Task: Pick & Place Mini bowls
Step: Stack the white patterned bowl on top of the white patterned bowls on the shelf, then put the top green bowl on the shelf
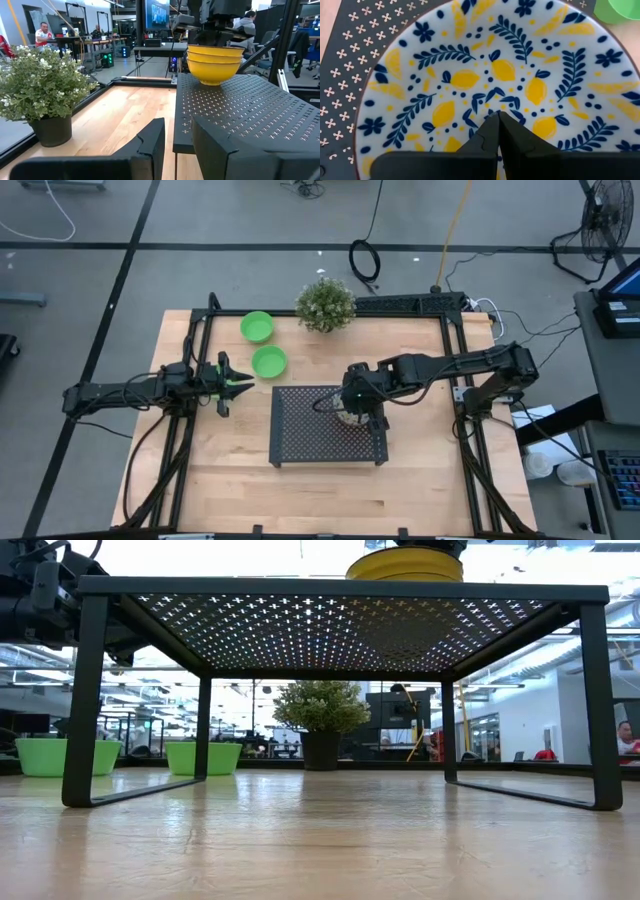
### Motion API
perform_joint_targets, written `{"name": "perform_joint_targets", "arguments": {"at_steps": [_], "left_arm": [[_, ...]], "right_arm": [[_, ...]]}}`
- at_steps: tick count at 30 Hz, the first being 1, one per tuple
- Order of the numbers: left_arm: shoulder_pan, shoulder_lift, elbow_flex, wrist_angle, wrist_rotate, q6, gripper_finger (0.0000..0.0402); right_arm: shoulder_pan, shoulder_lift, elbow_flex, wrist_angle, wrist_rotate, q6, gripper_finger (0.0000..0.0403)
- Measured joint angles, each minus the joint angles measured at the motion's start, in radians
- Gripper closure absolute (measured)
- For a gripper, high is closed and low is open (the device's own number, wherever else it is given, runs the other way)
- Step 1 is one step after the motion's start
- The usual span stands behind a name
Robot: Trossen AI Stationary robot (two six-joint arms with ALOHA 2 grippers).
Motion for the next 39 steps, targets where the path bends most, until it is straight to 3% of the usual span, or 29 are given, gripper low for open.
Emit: {"name": "perform_joint_targets", "arguments": {"at_steps": [26, 39], "left_arm": [[0.000, 0.000, 0.000, 0.000, 0.000, 0.000, 0.0302], [0.000, 0.000, 0.000, 0.000, 0.000, 0.000, 0.0302]], "right_arm": [[0.009, -0.078, -0.005, 0.035, 0.006, 0.017, 0.0403], [0.022, -0.220, -0.005, 0.061, 0.008, 0.017, 0.0403]]}}
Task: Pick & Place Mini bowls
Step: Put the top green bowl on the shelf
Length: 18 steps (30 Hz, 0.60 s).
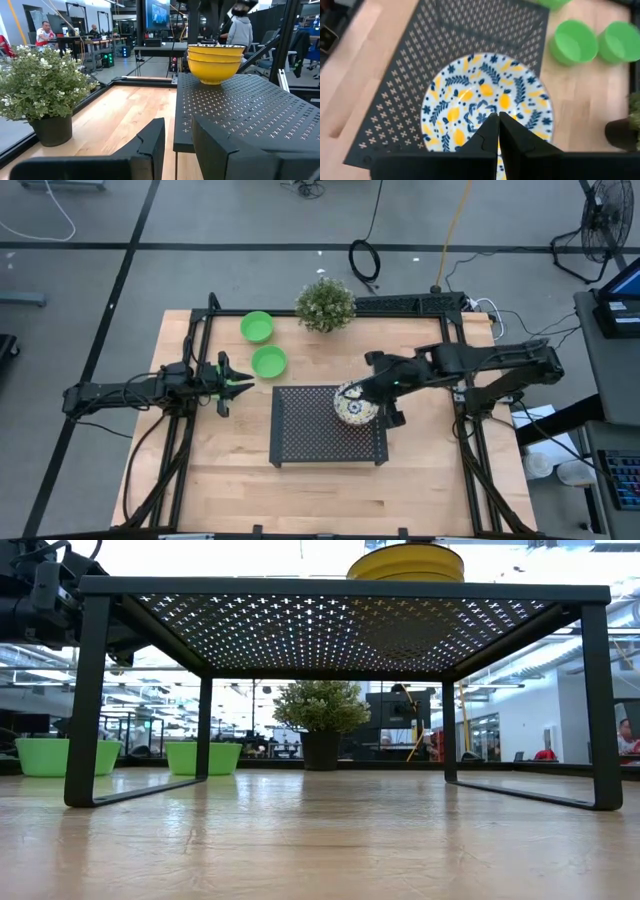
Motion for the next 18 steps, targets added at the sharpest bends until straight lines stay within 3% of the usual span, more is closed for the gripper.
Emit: {"name": "perform_joint_targets", "arguments": {"at_steps": [18], "left_arm": [[0.000, 0.000, 0.000, 0.000, 0.000, 0.000, 0.0302]], "right_arm": [[0.000, -0.190, 0.000, 0.005, -0.002, 0.028, 0.0403]]}}
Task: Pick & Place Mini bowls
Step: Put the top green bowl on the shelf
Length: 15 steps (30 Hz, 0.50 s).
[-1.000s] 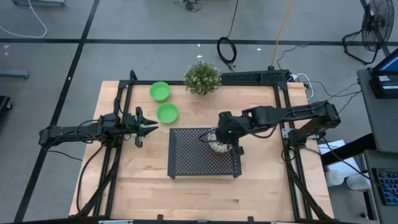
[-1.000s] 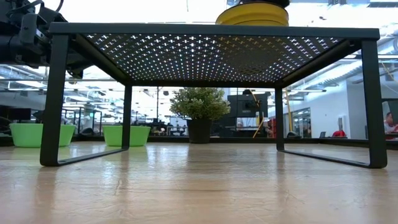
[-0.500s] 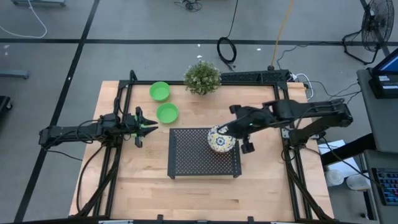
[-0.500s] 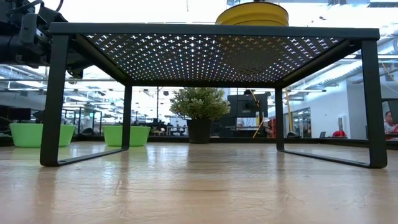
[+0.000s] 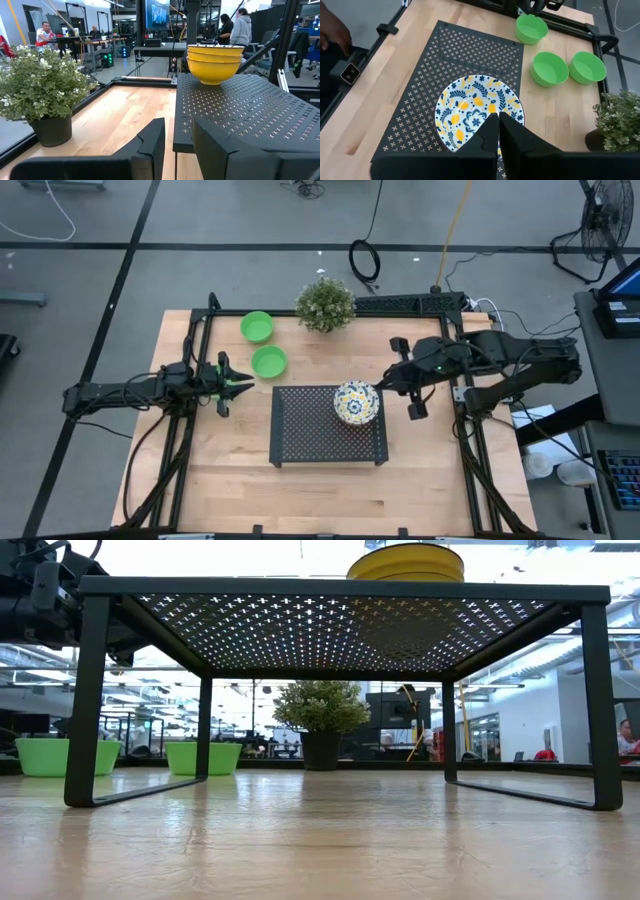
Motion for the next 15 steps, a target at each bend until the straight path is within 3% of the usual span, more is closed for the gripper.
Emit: {"name": "perform_joint_targets", "arguments": {"at_steps": [7, 15], "left_arm": [[0.000, 0.000, 0.000, 0.000, 0.000, 0.000, 0.0302], [0.000, 0.000, 0.000, 0.000, 0.000, 0.000, 0.0302]], "right_arm": [[0.000, -0.007, -0.024, 0.014, 0.000, -0.001, 0.0403], [-0.012, -0.112, -0.266, 0.181, 0.077, -0.058, 0.0403]]}}
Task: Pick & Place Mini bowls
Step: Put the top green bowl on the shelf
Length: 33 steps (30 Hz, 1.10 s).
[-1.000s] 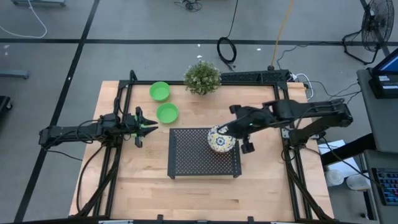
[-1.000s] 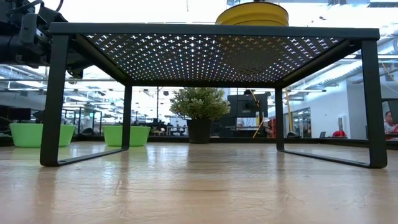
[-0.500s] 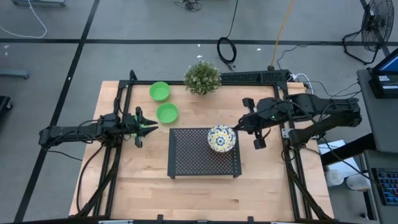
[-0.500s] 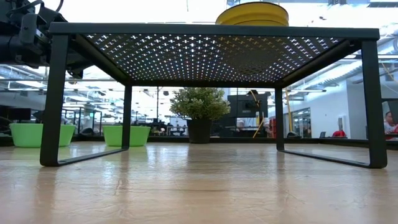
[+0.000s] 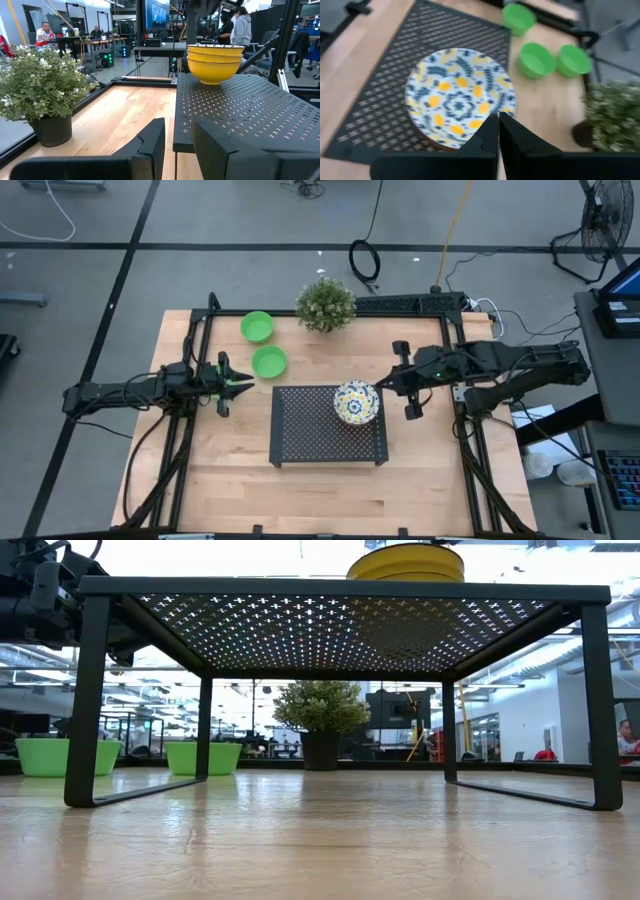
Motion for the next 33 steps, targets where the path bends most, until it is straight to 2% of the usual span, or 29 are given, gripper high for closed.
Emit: {"name": "perform_joint_targets", "arguments": {"at_steps": [5, 12, 17, 23, 27, 33], "left_arm": [[0.000, 0.000, 0.000, 0.000, 0.000, 0.000, 0.0302], [0.000, 0.000, 0.000, 0.000, 0.000, 0.000, 0.0302], [0.000, 0.000, 0.000, 0.000, 0.000, 0.000, 0.0302], [0.000, 0.000, 0.000, 0.000, 0.000, 0.000, 0.0302], [0.000, 0.000, 0.000, 0.000, 0.000, 0.000, 0.0302], [0.000, 0.000, 0.000, 0.000, 0.000, 0.000, 0.0302]], "right_arm": [[-0.015, -0.138, -0.162, 0.168, 0.023, 0.011, 0.0403], [-0.016, -0.377, -0.467, 0.484, 0.026, -0.006, 0.0403], [-0.016, -0.540, -0.623, 0.568, 0.038, -0.004, 0.0403], [-0.016, -0.755, -0.763, 0.644, 0.198, 0.009, 0.0403], [-0.016, -0.878, -0.824, 0.688, 0.203, 0.019, 0.0403], [-0.016, -0.992, -0.882, 0.759, 0.176, -0.016, 0.0403]]}}
